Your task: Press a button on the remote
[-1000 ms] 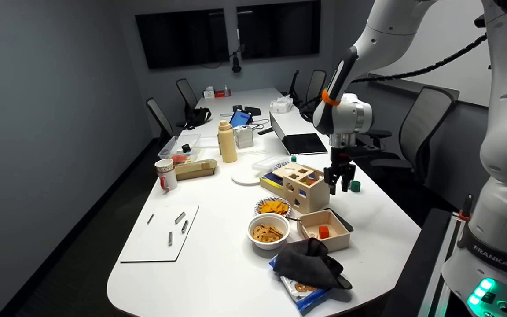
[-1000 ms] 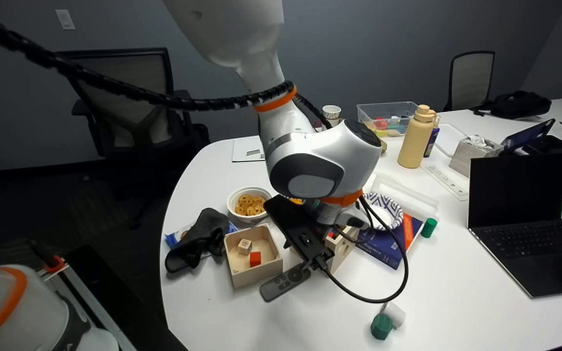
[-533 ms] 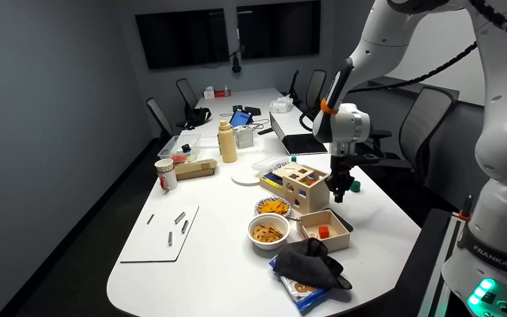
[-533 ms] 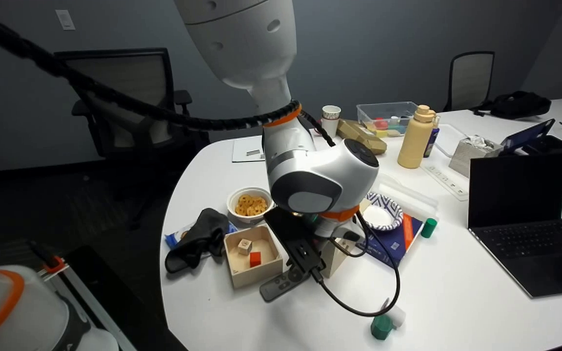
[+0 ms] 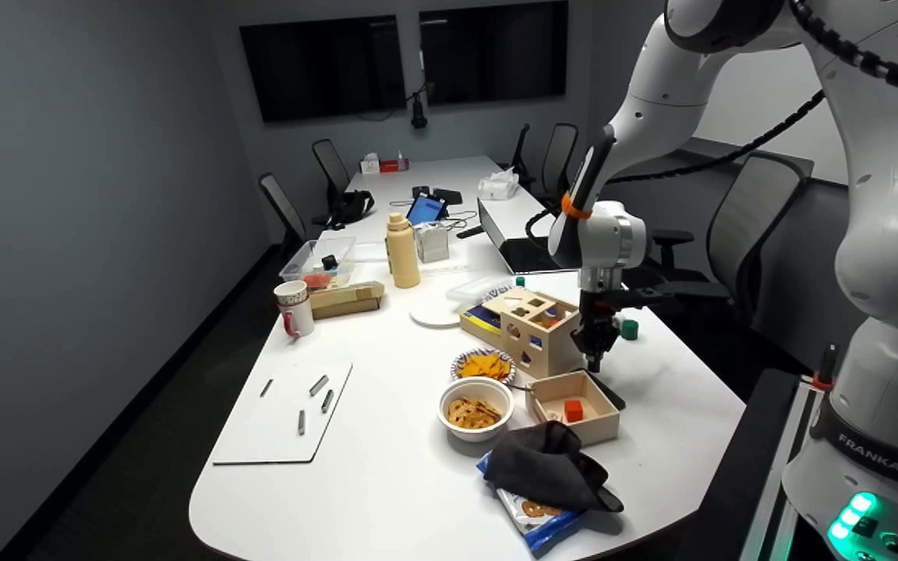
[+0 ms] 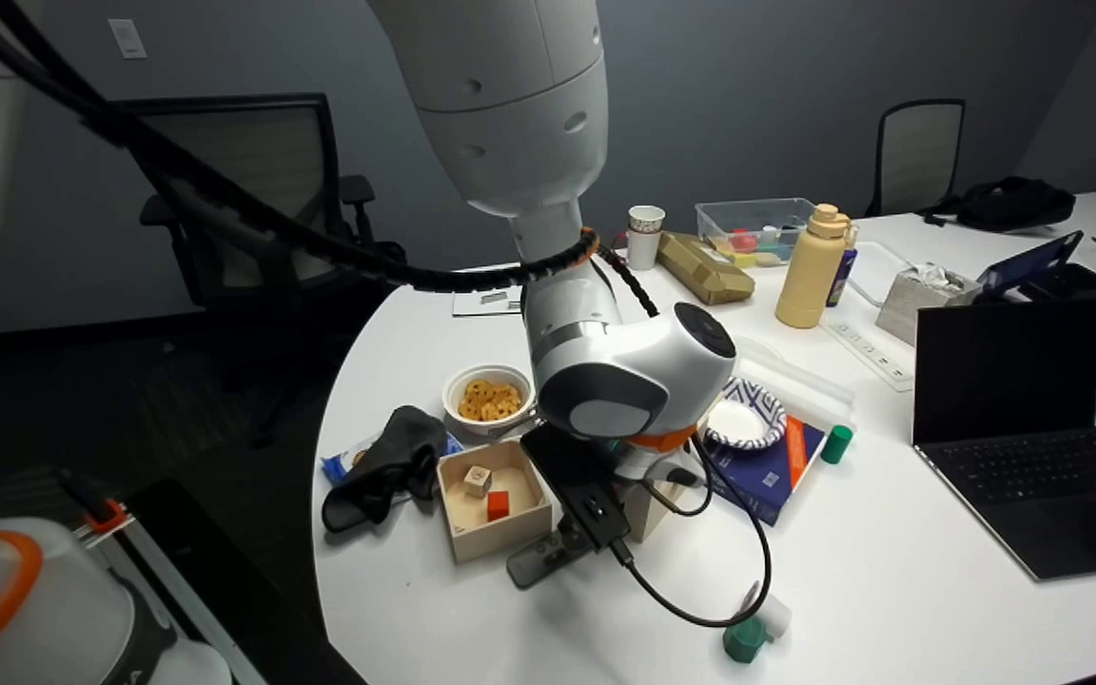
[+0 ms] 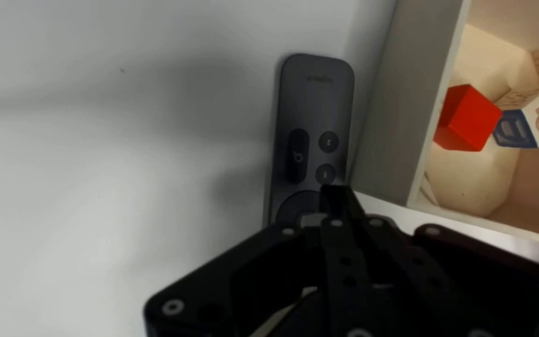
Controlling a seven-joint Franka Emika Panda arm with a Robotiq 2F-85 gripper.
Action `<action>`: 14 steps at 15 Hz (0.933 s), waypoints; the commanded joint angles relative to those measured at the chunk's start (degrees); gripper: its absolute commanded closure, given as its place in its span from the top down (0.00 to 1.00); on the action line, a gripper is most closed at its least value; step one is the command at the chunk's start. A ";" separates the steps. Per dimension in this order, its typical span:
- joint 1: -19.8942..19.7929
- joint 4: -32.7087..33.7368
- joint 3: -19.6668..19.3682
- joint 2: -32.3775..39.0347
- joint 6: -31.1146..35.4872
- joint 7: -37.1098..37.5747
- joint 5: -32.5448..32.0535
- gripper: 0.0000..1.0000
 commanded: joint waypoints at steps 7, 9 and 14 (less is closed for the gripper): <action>-1.48 5.14 2.02 6.59 1.14 -0.60 -1.44 0.00; -0.97 5.52 1.45 7.43 2.84 0.17 -2.32 0.00; -0.20 5.90 1.00 8.79 3.79 1.20 -4.54 0.00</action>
